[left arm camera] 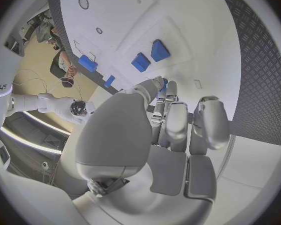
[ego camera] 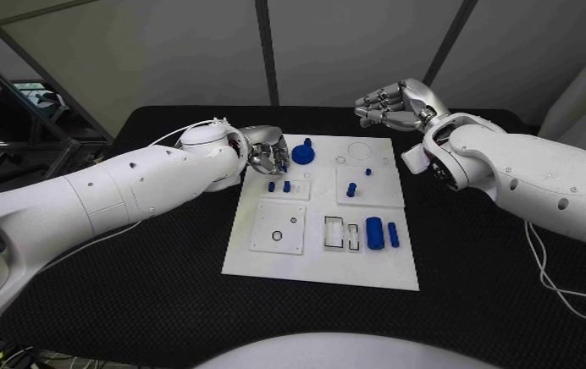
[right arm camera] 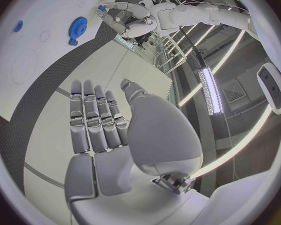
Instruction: Assemble the parts on the task board
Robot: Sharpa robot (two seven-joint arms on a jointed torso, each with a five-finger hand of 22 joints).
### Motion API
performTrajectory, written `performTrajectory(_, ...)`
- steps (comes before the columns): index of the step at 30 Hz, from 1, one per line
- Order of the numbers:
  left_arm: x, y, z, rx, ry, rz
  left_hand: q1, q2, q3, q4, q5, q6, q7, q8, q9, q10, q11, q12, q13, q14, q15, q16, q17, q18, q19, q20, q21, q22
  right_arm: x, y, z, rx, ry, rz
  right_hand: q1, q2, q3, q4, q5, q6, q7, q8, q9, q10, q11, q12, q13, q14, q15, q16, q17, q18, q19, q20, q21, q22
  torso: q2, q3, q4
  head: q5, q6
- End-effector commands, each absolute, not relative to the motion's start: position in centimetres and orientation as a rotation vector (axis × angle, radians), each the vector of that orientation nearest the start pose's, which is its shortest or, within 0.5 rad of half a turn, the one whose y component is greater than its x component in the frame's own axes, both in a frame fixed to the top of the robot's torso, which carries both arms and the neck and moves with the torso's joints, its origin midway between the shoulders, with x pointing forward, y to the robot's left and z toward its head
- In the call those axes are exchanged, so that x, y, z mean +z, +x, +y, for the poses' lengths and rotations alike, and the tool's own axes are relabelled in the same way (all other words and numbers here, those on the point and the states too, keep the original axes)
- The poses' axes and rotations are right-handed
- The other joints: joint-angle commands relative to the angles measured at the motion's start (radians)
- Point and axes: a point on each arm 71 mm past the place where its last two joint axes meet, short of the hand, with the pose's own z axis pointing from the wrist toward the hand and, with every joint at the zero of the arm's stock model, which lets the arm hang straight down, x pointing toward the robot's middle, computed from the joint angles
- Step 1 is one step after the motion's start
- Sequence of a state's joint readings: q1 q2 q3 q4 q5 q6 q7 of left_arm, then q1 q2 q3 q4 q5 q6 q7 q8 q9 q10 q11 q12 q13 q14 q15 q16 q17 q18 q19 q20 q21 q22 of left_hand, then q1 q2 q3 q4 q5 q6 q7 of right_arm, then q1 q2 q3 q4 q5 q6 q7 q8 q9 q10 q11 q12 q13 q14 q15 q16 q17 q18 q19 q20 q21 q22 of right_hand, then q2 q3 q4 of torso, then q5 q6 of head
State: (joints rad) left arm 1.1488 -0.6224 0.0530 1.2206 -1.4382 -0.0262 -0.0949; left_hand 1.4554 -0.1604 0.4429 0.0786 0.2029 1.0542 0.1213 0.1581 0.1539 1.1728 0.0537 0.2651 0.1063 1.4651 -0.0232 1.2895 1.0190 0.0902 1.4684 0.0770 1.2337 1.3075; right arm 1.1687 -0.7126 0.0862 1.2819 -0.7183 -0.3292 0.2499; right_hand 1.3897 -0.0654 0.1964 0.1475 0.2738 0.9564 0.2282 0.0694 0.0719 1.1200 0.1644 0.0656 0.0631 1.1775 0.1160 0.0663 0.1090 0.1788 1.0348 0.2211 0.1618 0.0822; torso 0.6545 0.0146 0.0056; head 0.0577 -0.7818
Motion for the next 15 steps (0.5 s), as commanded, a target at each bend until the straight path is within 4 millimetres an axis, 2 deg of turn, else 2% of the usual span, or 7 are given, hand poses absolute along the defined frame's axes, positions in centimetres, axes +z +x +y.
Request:
performTrajectory(1,-21.76,53.31,17.1,-0.603,0.156,1.937,-0.008,0.001,0.004,-0.001,-0.004,0.007,0.001,-0.004,0.001,0.005,0.0,-0.006,0.001,-0.005,-0.002,-0.003,-0.001,-0.019,0.006,-0.004,-0.005,0.05,-16.18,53.7,-20.59,1.189,0.477,1.489,-0.002,0.01,-0.004,-0.003,0.004,-0.008,0.0,-0.005,0.0,-0.01,0.0,0.0,0.0,-0.003,0.0,-0.003,-0.001,0.005,0.004,0.003,-0.006,-0.001,0.0,0.0,0.0005,0.0,-0.001)
performTrajectory(15,-21.98,53.31,16.92,-0.587,0.153,1.957,-0.01,-0.001,0.004,-0.004,-0.006,0.004,0.003,-0.008,0.0,0.004,0.002,-0.011,0.002,-0.005,-0.001,0.0,0.004,-0.02,0.006,-0.004,-0.003,0.052,-16.17,53.69,-20.56,1.19,0.477,1.489,-0.002,0.01,-0.004,-0.003,0.004,-0.008,0.0,-0.005,0.0,-0.01,0.0,0.0,0.0,-0.003,0.0,-0.003,-0.001,0.005,0.004,0.003,-0.006,-0.001,0.0,-0.0006,0.0006,0.0,-0.004)
